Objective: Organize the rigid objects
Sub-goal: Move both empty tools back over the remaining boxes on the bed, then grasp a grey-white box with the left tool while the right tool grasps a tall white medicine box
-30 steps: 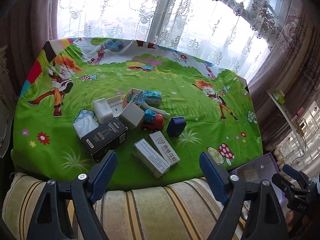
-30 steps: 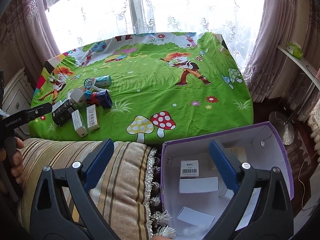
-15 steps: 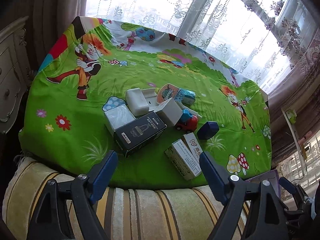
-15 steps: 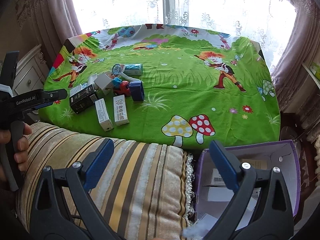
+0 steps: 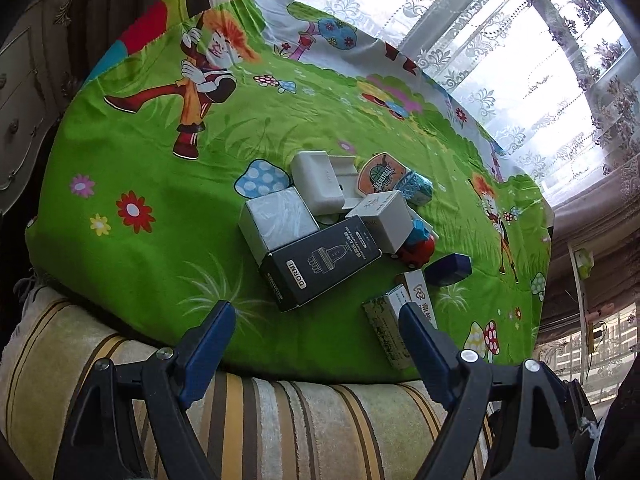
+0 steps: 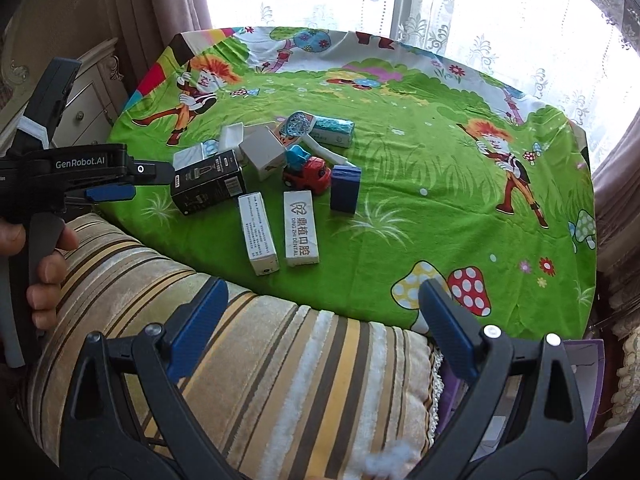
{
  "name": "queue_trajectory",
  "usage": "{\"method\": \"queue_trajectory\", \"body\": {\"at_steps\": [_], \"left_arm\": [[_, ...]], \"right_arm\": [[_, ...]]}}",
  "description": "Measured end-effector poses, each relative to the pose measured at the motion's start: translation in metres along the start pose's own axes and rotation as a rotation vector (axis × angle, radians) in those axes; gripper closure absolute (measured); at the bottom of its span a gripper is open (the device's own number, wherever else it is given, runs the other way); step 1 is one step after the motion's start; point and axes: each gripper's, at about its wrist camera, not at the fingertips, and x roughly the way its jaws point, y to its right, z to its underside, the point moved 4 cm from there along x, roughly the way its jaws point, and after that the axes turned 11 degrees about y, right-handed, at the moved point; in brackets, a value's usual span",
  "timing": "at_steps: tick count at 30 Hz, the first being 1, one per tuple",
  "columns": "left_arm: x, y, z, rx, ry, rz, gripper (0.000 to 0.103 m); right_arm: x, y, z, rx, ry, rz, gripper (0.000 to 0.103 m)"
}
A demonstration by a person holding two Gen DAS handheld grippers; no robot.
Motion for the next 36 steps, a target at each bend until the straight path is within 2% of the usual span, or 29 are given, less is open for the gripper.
{"method": "queue_trajectory", "body": {"at_steps": [15, 21, 27, 30, 32, 35, 36], "left_arm": [[0.036, -0.026, -0.044, -0.134, -0.042, -0.017, 0.018], [0.054, -0.036, -0.049, -0.193, -0.06, -0.041, 0.018], [0.067, -0.034, -0.049, -0.187, -0.074, -0.042, 0.019], [0.072, -0.031, -0.049, -0.162, -0.073, -0.051, 0.025], [0.075, -0.032, -0.049, -0.151, -0.075, -0.06, 0.033], [0.078, -0.031, -0.049, -0.13, -0.079, -0.061, 0.045], [0.079, -0.032, -0.048, -0.123, -0.077, -0.062, 0.045]], "right_arm": [[0.047, -0.037, -0.017, -0.068, -0.072, -0.082, 0.012], [0.07, -0.043, -0.018, -0.092, -0.123, -0.089, 0.02], [0.09, -0.045, -0.017, -0.093, -0.165, -0.101, 0.029], [0.096, -0.048, -0.017, -0.094, -0.18, -0.111, 0.034], [0.101, -0.048, -0.016, -0.091, -0.192, -0.113, 0.037], [0.106, -0.05, -0.014, -0.093, -0.206, -0.118, 0.047], [0.108, -0.051, -0.013, -0.096, -0.209, -0.119, 0.051]]}}
